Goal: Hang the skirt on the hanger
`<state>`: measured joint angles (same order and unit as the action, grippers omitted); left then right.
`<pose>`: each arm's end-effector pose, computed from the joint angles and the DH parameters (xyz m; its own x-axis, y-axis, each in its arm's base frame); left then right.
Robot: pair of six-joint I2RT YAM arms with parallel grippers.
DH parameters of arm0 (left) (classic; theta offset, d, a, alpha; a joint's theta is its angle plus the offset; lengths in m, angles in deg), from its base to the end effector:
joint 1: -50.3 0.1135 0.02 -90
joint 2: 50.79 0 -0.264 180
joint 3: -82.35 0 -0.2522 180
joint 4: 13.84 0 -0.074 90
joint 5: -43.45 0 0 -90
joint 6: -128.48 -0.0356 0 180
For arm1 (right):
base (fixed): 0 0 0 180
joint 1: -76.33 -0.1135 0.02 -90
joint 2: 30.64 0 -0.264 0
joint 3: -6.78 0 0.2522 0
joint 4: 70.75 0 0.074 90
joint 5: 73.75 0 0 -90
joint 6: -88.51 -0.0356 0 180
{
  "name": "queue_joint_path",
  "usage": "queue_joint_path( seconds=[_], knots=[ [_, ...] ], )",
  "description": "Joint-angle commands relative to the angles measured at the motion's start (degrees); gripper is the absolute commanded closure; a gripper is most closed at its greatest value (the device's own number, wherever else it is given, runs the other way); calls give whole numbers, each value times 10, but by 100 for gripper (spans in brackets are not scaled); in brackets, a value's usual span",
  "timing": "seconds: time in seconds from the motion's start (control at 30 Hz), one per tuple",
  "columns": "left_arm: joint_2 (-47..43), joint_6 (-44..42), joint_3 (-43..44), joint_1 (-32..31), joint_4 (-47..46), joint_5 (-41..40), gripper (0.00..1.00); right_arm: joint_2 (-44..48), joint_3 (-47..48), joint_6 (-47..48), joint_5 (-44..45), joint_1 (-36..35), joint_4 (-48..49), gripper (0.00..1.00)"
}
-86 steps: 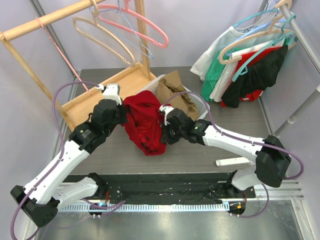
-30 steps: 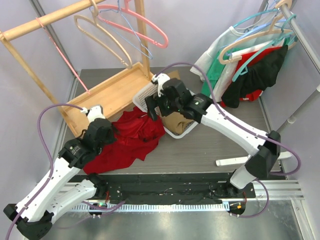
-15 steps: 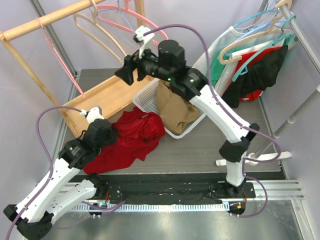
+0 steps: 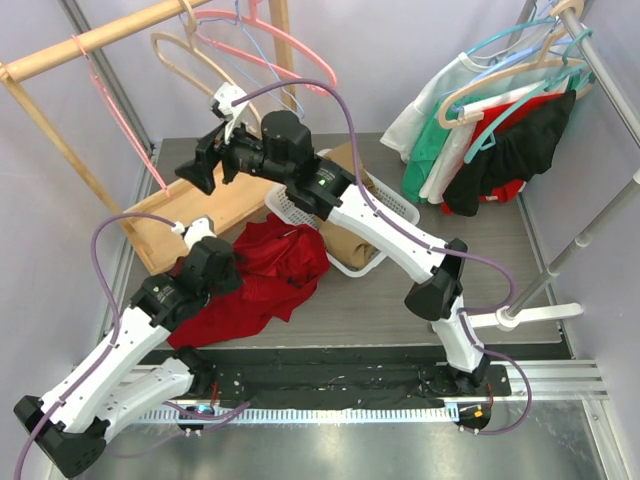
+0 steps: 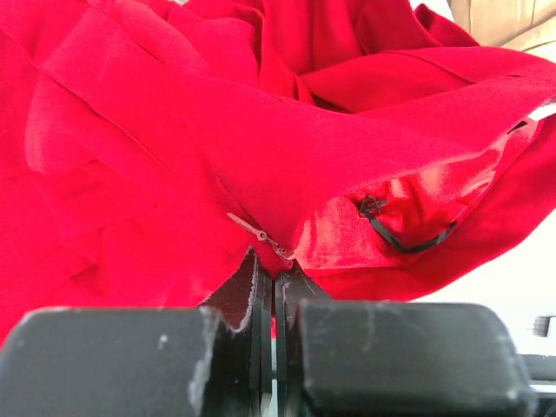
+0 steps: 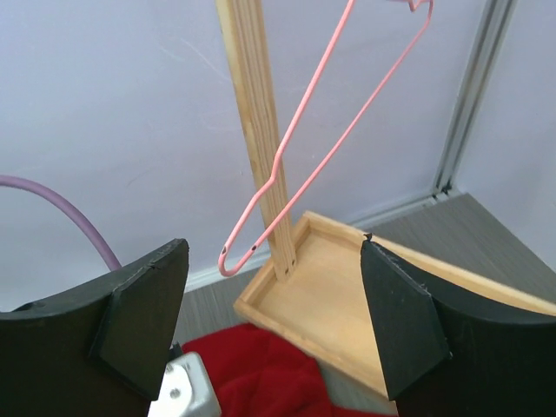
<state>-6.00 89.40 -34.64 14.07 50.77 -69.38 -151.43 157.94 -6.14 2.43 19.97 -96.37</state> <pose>0.1258 -0.0751 0.3010 -0.6235 -0.4301 -0.6529 -0.2461 0.9006 -0.3583 0.2593 0.4051 0.4768 -0.0305 0.0963 -0.9949 -0.9409 0.3330 0.0611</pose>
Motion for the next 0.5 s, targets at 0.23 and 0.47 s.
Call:
queue_joint_path(
  seconds=[0.23, 0.47],
  knots=[
    [13, 40, 8, 3, 25, 10, 100, -56, 40, 6, 31, -49, 114, 12],
    [11, 16, 5, 3, 24, 27, 100, -51, 77, 86, 169, -54, 113, 13]
  ],
)
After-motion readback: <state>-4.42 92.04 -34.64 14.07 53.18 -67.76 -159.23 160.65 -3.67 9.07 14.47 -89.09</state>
